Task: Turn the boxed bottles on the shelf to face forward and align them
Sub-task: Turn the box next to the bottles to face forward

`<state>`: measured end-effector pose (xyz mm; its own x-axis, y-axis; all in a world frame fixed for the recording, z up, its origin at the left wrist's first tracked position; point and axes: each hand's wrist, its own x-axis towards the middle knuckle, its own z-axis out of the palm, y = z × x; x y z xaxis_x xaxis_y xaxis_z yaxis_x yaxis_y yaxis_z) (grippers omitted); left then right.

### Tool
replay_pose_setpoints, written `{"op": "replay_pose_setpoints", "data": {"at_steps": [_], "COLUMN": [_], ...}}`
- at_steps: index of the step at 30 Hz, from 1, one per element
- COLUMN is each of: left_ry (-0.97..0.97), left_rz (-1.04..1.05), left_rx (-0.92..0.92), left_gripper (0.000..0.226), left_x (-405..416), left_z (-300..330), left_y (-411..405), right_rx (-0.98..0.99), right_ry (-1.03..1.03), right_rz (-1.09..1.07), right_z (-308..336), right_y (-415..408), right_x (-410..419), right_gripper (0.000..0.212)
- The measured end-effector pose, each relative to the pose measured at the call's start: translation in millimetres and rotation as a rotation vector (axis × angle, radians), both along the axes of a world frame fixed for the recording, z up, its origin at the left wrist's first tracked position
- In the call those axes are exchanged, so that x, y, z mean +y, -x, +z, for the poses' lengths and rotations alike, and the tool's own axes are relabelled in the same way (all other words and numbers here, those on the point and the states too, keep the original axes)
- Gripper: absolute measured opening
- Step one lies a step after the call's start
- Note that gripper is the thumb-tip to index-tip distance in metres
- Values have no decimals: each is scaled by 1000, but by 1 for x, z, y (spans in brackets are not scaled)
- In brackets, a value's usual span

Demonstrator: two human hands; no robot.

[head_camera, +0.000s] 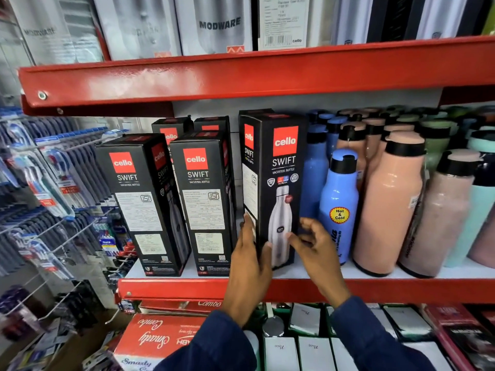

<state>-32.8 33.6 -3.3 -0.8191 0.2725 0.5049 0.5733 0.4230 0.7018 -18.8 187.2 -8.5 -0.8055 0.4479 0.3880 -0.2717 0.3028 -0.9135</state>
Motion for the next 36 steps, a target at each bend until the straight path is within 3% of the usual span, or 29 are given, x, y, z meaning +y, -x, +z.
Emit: {"op": "replay_pose_setpoints", "data": {"at_steps": [8,13,19,22,25,28,31,36], "left_ry": [-58,-5,32,47,-30,-107,-33,112], "left_rz": [-113,-21,-27,-11,135,322,391,372], "left_rx": [-159,-163,-150,-67,81,154,105,36], "left_gripper": [79,45,46,46,37,35,50,75], "left_x": [-4,-7,-19,-38,-64,-87,-98,-97], "left_z": [-6,-18,-25,-22,-15,-7,-1,0], "left_y": [12,18,7,-8,-22,-18,-4,13], "right_rx": [11,14,22,92,244,257,149,43], "right_ry": [-107,-146,-72,-68,-147,-333,-370,-415], "right_rz": [-114,-122,-121,-220,-324,-171,20,22], "right_z": [-22,-26,-30,-25,-15,-4,1,-1], "right_y": [-10,-10,-13,-24,-39,-49,-41,-17], "right_x": [-12,-15,-13,-20,-39,-72,-103,-130], "right_gripper": [36,33,34,29,21,25,40,58]}}
